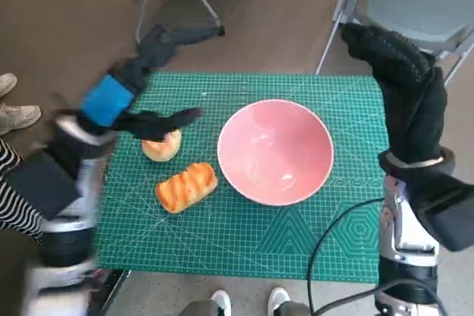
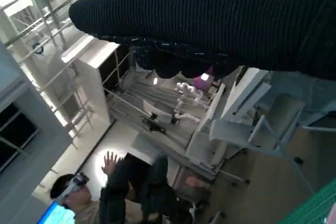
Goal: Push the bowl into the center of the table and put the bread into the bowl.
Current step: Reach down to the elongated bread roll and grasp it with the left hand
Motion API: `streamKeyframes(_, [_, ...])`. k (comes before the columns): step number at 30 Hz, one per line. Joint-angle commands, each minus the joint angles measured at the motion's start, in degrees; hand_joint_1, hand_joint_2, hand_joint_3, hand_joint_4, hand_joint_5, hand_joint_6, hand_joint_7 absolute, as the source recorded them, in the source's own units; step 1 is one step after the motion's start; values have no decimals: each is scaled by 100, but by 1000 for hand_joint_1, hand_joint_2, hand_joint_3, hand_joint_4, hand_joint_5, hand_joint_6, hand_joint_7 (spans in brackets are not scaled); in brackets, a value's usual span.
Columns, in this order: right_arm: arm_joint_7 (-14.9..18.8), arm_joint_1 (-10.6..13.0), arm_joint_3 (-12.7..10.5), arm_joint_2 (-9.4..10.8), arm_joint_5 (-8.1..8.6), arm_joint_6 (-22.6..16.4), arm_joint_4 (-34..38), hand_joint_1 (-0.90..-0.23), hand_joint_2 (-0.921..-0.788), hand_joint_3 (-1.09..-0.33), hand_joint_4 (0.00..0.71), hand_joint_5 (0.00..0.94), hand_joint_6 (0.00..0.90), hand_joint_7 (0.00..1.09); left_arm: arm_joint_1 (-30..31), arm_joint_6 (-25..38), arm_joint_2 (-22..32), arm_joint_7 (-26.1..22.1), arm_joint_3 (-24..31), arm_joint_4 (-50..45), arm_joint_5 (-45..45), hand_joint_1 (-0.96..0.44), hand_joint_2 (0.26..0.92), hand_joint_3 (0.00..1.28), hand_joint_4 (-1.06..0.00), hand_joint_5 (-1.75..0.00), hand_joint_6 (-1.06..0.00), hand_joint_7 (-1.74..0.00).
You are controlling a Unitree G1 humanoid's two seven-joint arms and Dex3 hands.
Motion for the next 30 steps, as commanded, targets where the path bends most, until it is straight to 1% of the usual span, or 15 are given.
streamKeyframes(1, [-55, 60, 7, -46, -79, 2, 119, -725, -921, -697, 230, 21, 99, 538, 283, 816, 888, -588, -45, -717, 207, -170, 720, 65, -149, -36, -242, -306])
streamKeyframes(2, [-55, 56, 8, -42, -69, -4, 129, -723, -921, -697, 230, 21, 99, 538, 345, 899, 1008, -664, -70, -815, 265, -150, 724, 44, -147, -23, -276, -245])
streamKeyframes(5, [-57, 50, 12, -25, -39, -24, 166, -719, -921, -701, 231, 20, 99, 539, 523, 1045, 1316, -807, -163, -1077, 484, -105, 728, 18, -138, -7, -331, -140])
streamKeyframes(8, [-60, 50, 17, -3, -18, -39, 198, -717, -921, -704, 232, 19, 98, 539, 711, 1044, 1525, -936, -230, -1253, 645, -89, 725, 6, -133, -3, -361, -79])
streamKeyframes(12, [-61, 39, 26, 27, 17, -21, 224, -716, -921, -706, 232, 18, 98, 539, 949, 1080, 1765, -1116, -296, -1483, 805, -95, 725, 2, -131, -1, -366, -40])
streamKeyframes(16, [-55, 29, 31, 49, 64, 16, 229, -717, -921, -707, 232, 16, 97, 539, 1188, 1159, 1909, -1253, -307, -1711, 893, -136, 727, 2, -127, 0, -358, -18])
streamKeyframes(20, [-46, 28, 36, 67, 111, 54, 212, -716, -921, -707, 233, 15, 96, 539, 1407, 1293, 1978, -1308, -335, -1926, 990, -176, 731, 3, -126, -1, -349, -7])
streamKeyframes(23, [-37, 35, 37, 77, 146, 73, 197, -716, -921, -706, 233, 14, 97, 540, 1596, 1404, 1967, -1264, -358, -2077, 1079, -194, 734, 4, -133, -4, -346, -4])
streamKeyframes(30, [-22, 61, 23, 94, 216, 103, 180, -717, -921, -702, 233, 13, 95, 538, 2058, 1888, 1697, -1025, -513, -2437, 1294, -211, 754, 10, -175, -14, -338, -1])
